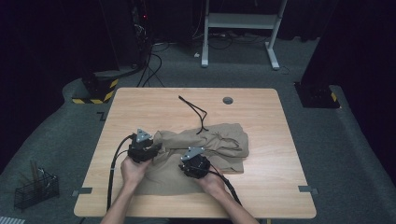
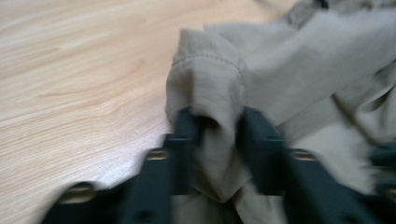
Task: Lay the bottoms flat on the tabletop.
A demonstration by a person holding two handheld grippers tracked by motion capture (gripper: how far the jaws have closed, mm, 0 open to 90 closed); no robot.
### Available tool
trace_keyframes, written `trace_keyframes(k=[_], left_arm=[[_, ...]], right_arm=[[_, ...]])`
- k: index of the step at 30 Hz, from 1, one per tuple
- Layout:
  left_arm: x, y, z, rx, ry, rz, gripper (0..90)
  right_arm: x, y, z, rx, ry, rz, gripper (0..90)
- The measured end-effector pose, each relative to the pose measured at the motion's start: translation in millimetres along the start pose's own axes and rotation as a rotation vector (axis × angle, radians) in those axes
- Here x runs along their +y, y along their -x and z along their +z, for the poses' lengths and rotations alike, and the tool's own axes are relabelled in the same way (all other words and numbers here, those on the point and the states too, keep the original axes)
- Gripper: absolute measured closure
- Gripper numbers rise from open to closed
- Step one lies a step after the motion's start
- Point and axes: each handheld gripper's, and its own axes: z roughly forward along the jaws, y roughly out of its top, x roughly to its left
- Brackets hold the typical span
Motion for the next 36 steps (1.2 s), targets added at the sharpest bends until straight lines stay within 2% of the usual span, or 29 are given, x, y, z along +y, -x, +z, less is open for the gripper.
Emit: trace_keyframes(k=[1, 2, 3, 5, 7, 8, 9, 10, 11, 13, 14, 15, 16, 17, 18, 20, 22, 23, 24, 25, 26, 27, 28, 29, 30, 31, 33, 36], left_arm=[[0.0, 0.0, 0.0, 0.0, 0.0, 0.0, 78.9], [0.0, 0.9, 3.0, 0.007, -0.031, 0.037, 83.2], [0.1, 0.6, 3.5, 0.024, -0.045, 0.059, 84.8], [0.1, 0.0, 3.4, 0.033, -0.051, 0.064, 86.4], [0.6, -3.5, 4.5, 0.096, -0.077, 0.097, 86.8], [0.6, -3.5, 4.5, 0.096, -0.077, 0.097, 86.8], [-0.8, -6.9, 9.3, 0.143, -0.104, 0.109, 86.9], [-0.8, -6.9, 9.3, 0.143, -0.104, 0.109, 86.9], [-4.1, -9.5, 17.3, 0.162, -0.134, 0.107, 86.8], [-6.1, -9.8, 20.3, 0.162, -0.142, 0.102, 86.4], [-8.9, -9.2, 21.5, 0.151, -0.128, 0.095, 85.4], [-8.9, -9.2, 21.5, 0.151, -0.128, 0.095, 83.6], [-10.0, -8.9, 19.9, 0.133, -0.111, 0.081, 77.6], [-9.8, -9.0, 18.2, 0.125, -0.104, 0.072, 72.0], [-9.6, -9.7, 15.5, 0.106, -0.099, 0.048, 63.4], [-10.4, -10.4, 12.7, 0.063, -0.084, 0.014, 55.7], [-11.7, -9.2, 11.6, 0.045, -0.067, 0.001, 54.5], [-11.7, -9.2, 11.6, 0.045, -0.067, 0.001, 56.2], [-12.6, -8.1, 11.5, 0.055, -0.056, 0.008, 61.9], [-13.9, -7.0, 12.3, 0.057, -0.044, 0.016, 61.9], [-15.2, -5.5, 16.4, 0.053, -0.056, 0.026, 72.4], [-15.2, -5.5, 16.4, 0.053, -0.056, 0.026, 75.8], [-16.2, -4.5, 19.2, 0.056, -0.064, 0.034, 80.7], [-16.9, -4.7, 21.7, 0.065, -0.068, 0.035, 83.8], [-16.9, -4.7, 21.7, 0.065, -0.068, 0.035, 85.5], [-15.1, -9.3, 23.3, 0.076, -0.072, 0.017, 86.5], [-13.3, -16.5, 26.6, 0.1, -0.072, 0.0, 87.0], [-11.1, -28.1, 30.6, 0.128, -0.077, -0.023, 87.0]], right_arm=[[0.0, 0.0, 0.0, 0.0, 0.0, 0.0, 79.1], [-4.1, -2.5, -6.3, 0.004, -0.017, -0.029, 85.5], [-6.1, -3.1, -8.4, 0.005, -0.019, -0.041, 87.5], [-12.1, -4.8, -15.8, 0.0, -0.033, -0.065, 89.5], [-19.4, -5.8, -23.6, 0.0, -0.039, -0.077, 89.7], [-19.4, -5.8, -23.6, 0.0, -0.039, -0.077, 89.7], [-28.7, -6.3, -32.8, 0.006, -0.043, -0.078, 89.9], [-28.7, -6.3, -32.8, 0.006, -0.043, -0.078, 89.9], [-37.4, -6.0, -40.6, 0.008, -0.039, -0.074, 89.9], [-44.0, -4.3, -46.6, 0.012, -0.037, -0.064, 89.9], [-47.5, -2.3, -50.0, 0.02, -0.037, -0.042, 89.9], [-47.5, -2.3, -50.0, 0.02, -0.037, -0.042, 89.9], [-50.6, 1.5, -52.5, 0.039, -0.034, 0.001, 88.4], [-50.5, 2.3, -52.8, 0.042, -0.037, 0.009, 85.1], [-49.4, 2.3, -52.3, 0.041, -0.038, 0.017, 76.8], [-44.5, 0.8, -50.3, 0.01, -0.034, 0.027, 66.3], [-37.4, -0.7, -48.2, -0.031, 0.0, 0.033, 60.3], [-37.4, -0.7, -48.2, -0.031, 0.0, 0.033, 60.3], [-28.7, 1.6, -41.9, -0.067, 0.014, 0.034, 59.1], [-28.7, 1.6, -41.9, -0.067, 0.014, 0.034, 59.1], [-25.6, 6.6, -32.5, -0.079, 0.002, 0.044, 63.6], [-25.6, 6.6, -32.5, -0.079, 0.002, 0.044, 63.6], [-29.6, 13.1, -25.4, -0.033, 0.02, 0.075, 73.3], [-31.8, 14.9, -26.0, -0.03, 0.031, 0.087, 81.8], [-31.8, 14.9, -26.0, -0.03, 0.031, 0.087, 81.8], [-34.8, 12.8, -30.1, -0.057, 0.017, 0.041, 89.6], [-38.9, 9.2, -36.7, -0.049, -0.004, 0.008, 90.0], [-47.1, 2.8, -47.5, -0.023, -0.024, -0.017, 90.0]])
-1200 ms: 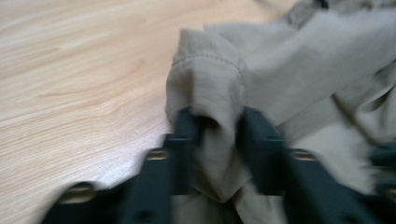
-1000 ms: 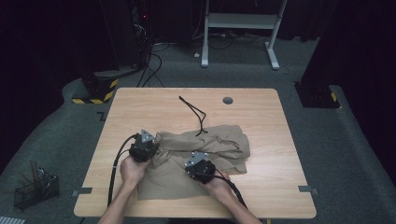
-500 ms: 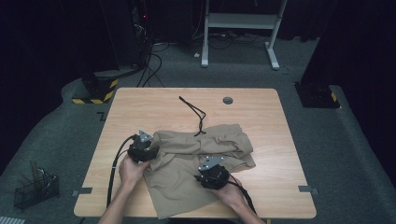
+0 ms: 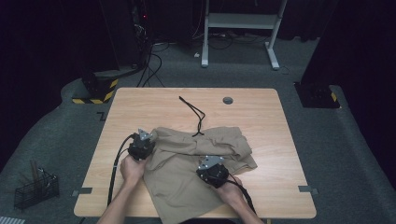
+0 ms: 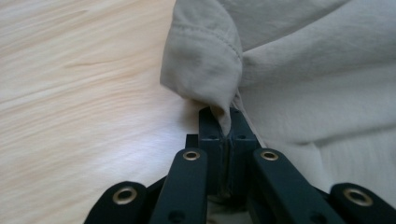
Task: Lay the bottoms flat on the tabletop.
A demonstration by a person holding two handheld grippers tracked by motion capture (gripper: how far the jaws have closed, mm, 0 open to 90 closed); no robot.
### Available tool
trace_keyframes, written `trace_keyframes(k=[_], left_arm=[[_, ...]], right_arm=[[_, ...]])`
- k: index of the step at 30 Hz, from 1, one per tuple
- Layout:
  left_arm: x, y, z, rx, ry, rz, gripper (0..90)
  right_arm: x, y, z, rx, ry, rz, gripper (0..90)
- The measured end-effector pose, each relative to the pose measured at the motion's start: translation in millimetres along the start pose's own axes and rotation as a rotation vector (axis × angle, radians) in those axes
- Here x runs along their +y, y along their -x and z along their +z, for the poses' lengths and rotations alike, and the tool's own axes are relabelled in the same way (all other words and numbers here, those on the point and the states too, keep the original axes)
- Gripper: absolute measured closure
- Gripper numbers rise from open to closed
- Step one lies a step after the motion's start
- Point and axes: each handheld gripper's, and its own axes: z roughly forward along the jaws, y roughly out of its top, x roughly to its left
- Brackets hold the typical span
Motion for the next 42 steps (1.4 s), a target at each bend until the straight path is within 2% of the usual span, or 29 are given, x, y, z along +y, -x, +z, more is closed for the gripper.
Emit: trace_keyframes(k=[2, 3, 5, 7, 9, 10, 11, 12, 13, 15, 18, 19, 20, 23, 24, 26, 28, 29, 30, 32, 33, 34, 35, 36, 37, 38, 40, 41, 42], left_arm=[[1.7, -1.5, 0.6, 0.0, 0.01, -0.022, 85.1], [1.7, -1.5, 0.6, 0.0, 0.01, -0.022, 80.1], [2.4, 3.4, -3.8, 0.015, 0.025, -0.027, 63.1], [0.1, 8.7, -14.0, 0.015, 0.068, -0.017, 52.5], [-1.3, 11.6, -20.3, 0.013, 0.09, -0.003, 47.5], [-4.9, 16.2, -32.7, -0.011, 0.144, 0.003, 46.6], [-4.9, 16.2, -32.7, -0.011, 0.144, 0.003, 46.5], [-11.1, 19.0, -46.7, -0.048, 0.202, 0.019, 46.5], [-11.1, 19.0, -46.7, -0.048, 0.202, 0.019, 46.5], [-19.8, 22.9, -62.0, -0.09, 0.227, 0.018, 46.4], [-23.9, 27.6, -65.1, -0.128, 0.215, 0.012, 45.9], [-25.5, 31.5, -64.8, -0.142, 0.202, 0.02, 45.7], [-30.3, 40.9, -61.8, -0.15, 0.196, 0.05, 45.8], [-35.1, 45.8, -53.1, -0.166, 0.183, 0.05, 47.7], [-37.8, 46.6, -42.3, -0.159, 0.148, 0.044, 50.5], [-39.6, 43.6, -30.3, -0.144, 0.114, 0.039, 56.3], [-39.1, 36.7, -24.2, -0.144, 0.116, 0.02, 63.7], [-39.1, 36.7, -24.2, -0.144, 0.116, 0.02, 66.9], [-36.1, 30.8, -21.0, -0.127, 0.114, 0.031, 69.2], [-33.0, 24.2, -16.9, -0.09, 0.119, 0.05, 70.5], [-30.7, 18.7, -13.7, -0.069, 0.12, 0.032, 70.4], [-28.7, 15.1, -11.8, -0.063, 0.114, 0.011, 69.1], [-28.7, 15.1, -11.8, -0.063, 0.114, 0.011, 65.9], [-24.5, 10.7, -9.7, -0.029, 0.092, -0.018, 65.9], [-21.0, 9.0, -10.5, 0.008, 0.083, -0.067, 52.0], [-20.7, 9.8, -15.3, -0.018, 0.092, -0.096, 50.0], [-20.9, 18.6, -27.0, -0.072, 0.113, -0.083, 43.8], [-20.9, 18.6, -27.0, -0.072, 0.113, -0.083, 42.3], [-22.5, 34.3, -41.4, -0.096, 0.132, -0.027, 41.1]], right_arm=[[-5.6, -2.5, -4.9, 0.023, 0.004, 0.003, 90.0], [-5.6, -2.5, -4.9, 0.023, 0.004, 0.003, 90.0], [-7.6, -1.8, -6.3, 0.053, 0.01, 0.028, 86.7], [-6.4, -0.5, -4.9, 0.064, 0.016, 0.051, 75.2], [-4.8, -0.5, -4.2, 0.047, 0.02, 0.056, 71.6], [-1.1, 0.4, -6.3, 0.01, 0.047, 0.061, 64.6], [-1.1, 0.4, -6.3, 0.01, 0.047, 0.061, 64.6], [2.8, 3.4, -12.1, -0.044, 0.077, 0.071, 61.6], [2.8, 3.4, -12.1, -0.044, 0.077, 0.071, 61.6], [5.2, 11.9, -23.3, -0.094, 0.12, 0.097, 58.6], [5.0, 19.6, -27.2, -0.118, 0.118, 0.121, 57.1], [4.0, 26.3, -28.6, -0.141, 0.119, 0.134, 55.9], [3.6, 29.6, -28.1, -0.146, 0.116, 0.144, 55.7], [2.8, 36.7, -25.6, -0.126, 0.114, 0.179, 55.6], [3.9, 40.0, -23.4, -0.108, 0.114, 0.193, 59.2], [7.3, 41.2, -20.7, -0.094, 0.104, 0.174, 64.4], [9.8, 44.9, -18.0, -0.084, 0.092, 0.177, 72.2], [9.8, 44.9, -18.0, -0.084, 0.092, 0.177, 72.2], [11.3, 53.6, -14.9, -0.084, 0.073, 0.178, 82.1], [11.1, 61.4, -12.6, -0.095, 0.06, 0.19, 86.4], [10.2, 65.4, -11.3, -0.102, 0.056, 0.198, 87.3], [8.5, 71.9, -8.6, -0.112, 0.043, 0.219, 87.5], [8.5, 71.9, -8.6, -0.112, 0.043, 0.219, 87.5], [7.3, 75.1, -7.2, -0.115, 0.04, 0.233, 87.4], [5.6, 78.8, -5.4, -0.111, 0.041, 0.261, 83.5], [6.1, 77.9, -6.0, -0.112, 0.047, 0.254, 80.3], [9.2, 71.3, -11.0, -0.102, 0.065, 0.231, 72.4], [9.2, 71.3, -11.0, -0.102, 0.065, 0.231, 72.4], [13.8, 63.0, -20.4, -0.094, 0.106, 0.189, 65.7]])
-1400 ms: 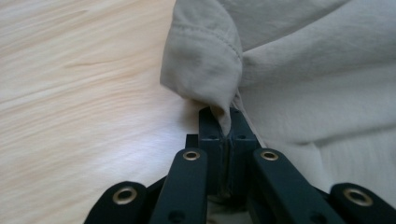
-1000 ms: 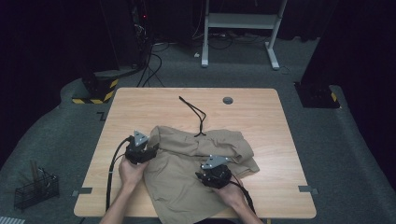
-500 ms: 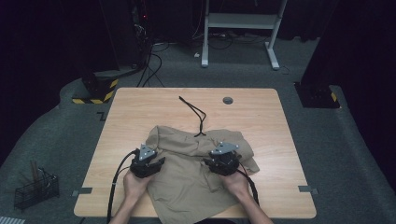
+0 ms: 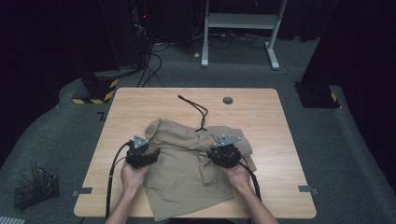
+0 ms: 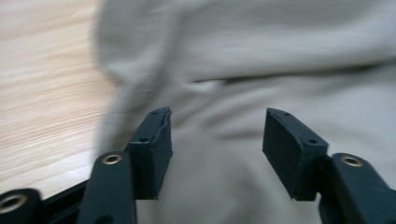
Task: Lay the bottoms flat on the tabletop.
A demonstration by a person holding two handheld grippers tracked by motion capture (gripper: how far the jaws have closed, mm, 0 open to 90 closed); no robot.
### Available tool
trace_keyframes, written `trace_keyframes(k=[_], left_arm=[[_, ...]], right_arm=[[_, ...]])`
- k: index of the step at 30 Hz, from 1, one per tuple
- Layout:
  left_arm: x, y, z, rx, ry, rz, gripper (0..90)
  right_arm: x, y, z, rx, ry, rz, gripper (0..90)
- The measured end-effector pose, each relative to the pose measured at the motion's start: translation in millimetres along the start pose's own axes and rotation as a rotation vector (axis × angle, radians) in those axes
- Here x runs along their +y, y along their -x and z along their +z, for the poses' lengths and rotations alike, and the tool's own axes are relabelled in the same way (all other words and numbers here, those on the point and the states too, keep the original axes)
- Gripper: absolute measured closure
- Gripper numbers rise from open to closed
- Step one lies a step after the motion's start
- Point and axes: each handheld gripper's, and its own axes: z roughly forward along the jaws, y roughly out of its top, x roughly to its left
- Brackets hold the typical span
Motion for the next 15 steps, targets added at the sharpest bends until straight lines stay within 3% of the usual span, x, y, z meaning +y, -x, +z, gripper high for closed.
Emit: trace_keyframes(k=[1, 2, 3, 4, 7, 8, 9, 10, 12, 13, 14, 15], left_arm=[[-1.0, 8.5, -5.9, -0.021, 0.005, 0.023, 40.8], [-1.0, 8.5, -5.9, -0.021, 0.005, 0.023, 40.1], [-4.6, 25.5, -13.6, -0.061, 0.007, 0.05, 39.5], [-6.9, 33.2, -15.2, -0.081, 0.003, 0.06, 39.2], [-11.1, 47.8, -13.1, -0.127, -0.025, 0.076, 37.7], [-14.2, 59.8, -8.4, -0.153, -0.045, 0.092, 36.3], [-14.2, 59.8, -8.4, -0.153, -0.045, 0.092, 35.8], [-17.1, 72.7, -0.5, -0.169, -0.067, 0.111, 35.2], [-18.9, 81.0, 6.9, -0.138, -0.091, 0.137, 35.4], [-18.6, 82.4, 7.6, -0.138, -0.085, 0.129, 36.2], [-18.6, 82.4, 7.6, -0.138, -0.085, 0.129, 39.0], [-16.2, 82.5, 8.2, -0.14, -0.092, 0.131, 44.0]], right_arm=[[2.6, -2.2, -5.2, 0.001, 0.024, -0.019, 63.7], [2.6, -2.2, -5.2, 0.001, 0.024, -0.019, 63.7], [7.9, -3.8, -16.0, -0.009, 0.077, -0.023, 59.6], [10.1, -3.1, -20.0, -0.021, 0.099, -0.021, 58.3], [13.3, 1.9, -21.8, -0.052, 0.096, -0.019, 53.1], [12.2, 9.5, -15.1, -0.082, 0.055, -0.014, 49.0], [12.2, 9.5, -15.1, -0.082, 0.055, -0.014, 49.0], [6.9, 18.6, -4.2, -0.091, -0.005, -0.001, 45.6], [-0.4, 25.0, 7.5, -0.09, -0.066, 0.006, 46.7], [-3.6, 26.2, 11.5, -0.103, -0.084, -0.003, 52.7], [-3.6, 26.2, 11.5, -0.103, -0.084, -0.003, 52.7], [-6.0, 27.7, 14.9, -0.129, -0.096, -0.014, 67.9]])
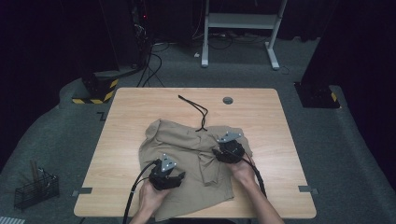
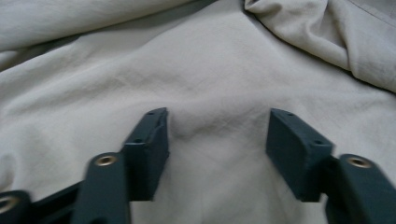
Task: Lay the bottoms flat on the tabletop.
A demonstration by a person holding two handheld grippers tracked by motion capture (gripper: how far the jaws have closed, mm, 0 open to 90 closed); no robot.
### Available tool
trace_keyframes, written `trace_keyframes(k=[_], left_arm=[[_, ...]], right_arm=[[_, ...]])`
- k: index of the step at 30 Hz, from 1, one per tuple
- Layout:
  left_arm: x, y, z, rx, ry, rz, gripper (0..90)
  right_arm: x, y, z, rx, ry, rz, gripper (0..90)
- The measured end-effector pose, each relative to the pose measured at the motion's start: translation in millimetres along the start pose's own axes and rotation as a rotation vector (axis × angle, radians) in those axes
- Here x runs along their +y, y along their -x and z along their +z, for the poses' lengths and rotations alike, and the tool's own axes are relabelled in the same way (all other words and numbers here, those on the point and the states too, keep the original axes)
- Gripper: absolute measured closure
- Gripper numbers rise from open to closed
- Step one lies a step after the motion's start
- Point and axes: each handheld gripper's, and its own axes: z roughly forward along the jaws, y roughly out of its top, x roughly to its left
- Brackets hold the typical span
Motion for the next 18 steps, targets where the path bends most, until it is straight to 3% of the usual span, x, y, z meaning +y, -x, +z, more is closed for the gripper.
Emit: trace_keyframes(k=[3, 5, 6, 7, 10, 13, 14, 18], left_arm=[[0.6, -3.4, 0.0, -0.005, 0.007, 0.013, 62.4], [1.4, -8.8, -1.7, -0.004, -0.005, 0.022, 78.8], [1.3, -11.3, -2.8, 0.003, -0.013, 0.03, 78.8], [0.6, -14.5, -3.9, 0.005, -0.017, 0.034, 86.8], [0.2, -27.8, -8.4, 0.027, -0.051, 0.017, 89.3], [-3.4, -38.9, -12.6, 0.04, -0.055, -0.005, 89.4], [-9.7, -50.6, -18.4, 0.056, -0.055, -0.027, 89.4], [-23.4, -68.1, -32.7, 0.088, -0.059, -0.078, 87.7]], right_arm=[[4.9, 2.1, 1.0, -0.015, -0.017, -0.011, 82.3], [6.7, 1.9, 1.5, -0.034, -0.019, -0.026, 84.5], [7.8, 2.5, 1.2, -0.041, -0.016, -0.037, 85.4], [9.1, 3.4, 0.3, -0.047, -0.018, -0.037, 85.9], [18.0, 11.8, -9.9, -0.1, 0.025, -0.031, 86.4], [26.0, 23.8, -17.3, -0.15, 0.052, 0.0, 86.3], [27.5, 29.5, -17.3, -0.164, 0.051, 0.019, 86.3], [25.3, 40.4, -4.1, -0.199, -0.001, 0.039, 85.9]])
